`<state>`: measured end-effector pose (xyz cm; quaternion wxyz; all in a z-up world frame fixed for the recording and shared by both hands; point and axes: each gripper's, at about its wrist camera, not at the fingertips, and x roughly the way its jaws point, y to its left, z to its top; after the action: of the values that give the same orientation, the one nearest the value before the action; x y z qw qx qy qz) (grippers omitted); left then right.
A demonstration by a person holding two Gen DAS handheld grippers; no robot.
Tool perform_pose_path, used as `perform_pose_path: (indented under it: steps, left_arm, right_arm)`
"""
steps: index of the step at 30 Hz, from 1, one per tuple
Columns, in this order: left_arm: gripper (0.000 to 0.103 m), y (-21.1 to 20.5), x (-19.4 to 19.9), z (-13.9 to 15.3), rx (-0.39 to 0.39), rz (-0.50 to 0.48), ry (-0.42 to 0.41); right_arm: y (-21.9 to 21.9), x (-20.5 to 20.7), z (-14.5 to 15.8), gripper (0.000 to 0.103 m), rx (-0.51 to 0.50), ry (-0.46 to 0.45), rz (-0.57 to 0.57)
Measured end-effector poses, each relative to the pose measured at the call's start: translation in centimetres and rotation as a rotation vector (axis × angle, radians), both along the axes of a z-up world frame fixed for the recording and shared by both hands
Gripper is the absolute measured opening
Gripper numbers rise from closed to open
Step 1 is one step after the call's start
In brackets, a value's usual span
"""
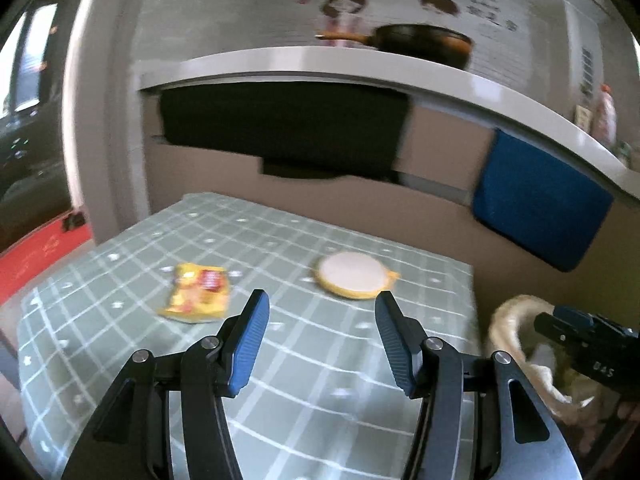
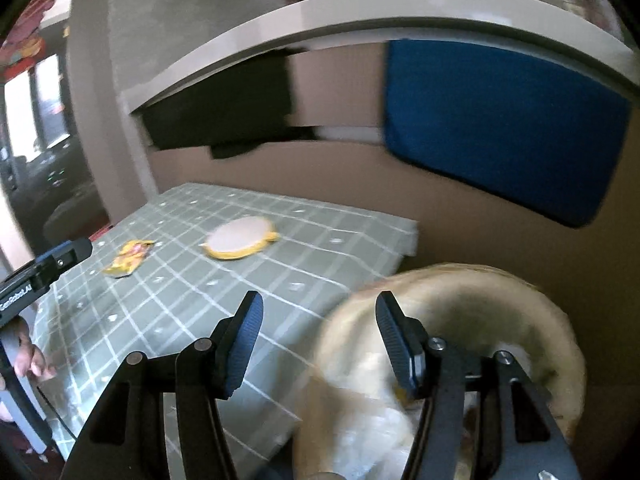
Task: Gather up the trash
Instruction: 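Move both open tools back to the table and grasp the yellow snack pack with the left tool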
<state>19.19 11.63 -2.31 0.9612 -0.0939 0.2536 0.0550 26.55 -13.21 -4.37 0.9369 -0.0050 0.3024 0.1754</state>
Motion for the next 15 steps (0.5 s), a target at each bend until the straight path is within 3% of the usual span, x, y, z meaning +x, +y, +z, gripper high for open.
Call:
perform_pose_path:
  steps: [10, 15]
  left_arm:
    - [0.056, 12.3, 0.9, -3.4, -0.172, 0.172, 0.064]
    - [0.056, 15.6, 4.2, -6.1, -0.246, 0.169, 0.136]
  right_arm:
    - [5.8, 3.1, -0.8, 0.056, 0.014, 0.051, 0.069]
    - [7.3, 4.9, -1.5, 0.056, 0.036, 0.081, 0.089]
